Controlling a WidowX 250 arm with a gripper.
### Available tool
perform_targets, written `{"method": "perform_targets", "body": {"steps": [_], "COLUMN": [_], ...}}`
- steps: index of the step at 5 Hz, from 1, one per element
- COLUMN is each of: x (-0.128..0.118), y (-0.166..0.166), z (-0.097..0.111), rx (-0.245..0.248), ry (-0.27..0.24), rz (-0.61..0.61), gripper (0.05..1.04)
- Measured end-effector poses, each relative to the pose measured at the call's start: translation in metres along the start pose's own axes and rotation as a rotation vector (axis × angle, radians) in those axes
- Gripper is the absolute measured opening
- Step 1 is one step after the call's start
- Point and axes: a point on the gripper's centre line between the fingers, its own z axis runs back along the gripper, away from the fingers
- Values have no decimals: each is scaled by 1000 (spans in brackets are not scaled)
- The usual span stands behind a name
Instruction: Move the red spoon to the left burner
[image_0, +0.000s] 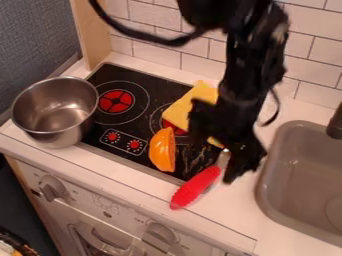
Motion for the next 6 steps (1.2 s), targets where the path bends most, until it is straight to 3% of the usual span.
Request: {"method": "perform_targets", "body": {"steps": [1, 2, 3, 5, 6], "x": [-10, -12, -11, -3, 0], "y": [2, 1, 0, 3, 5], "z": [-27, -37, -40, -37, -33], "rx": [27, 28, -2, -32, -63], "ry": [60, 59, 50, 33, 22], "rz": [-7, -7, 28, 44, 29], "gripper": [999, 997, 952, 450, 369]}}
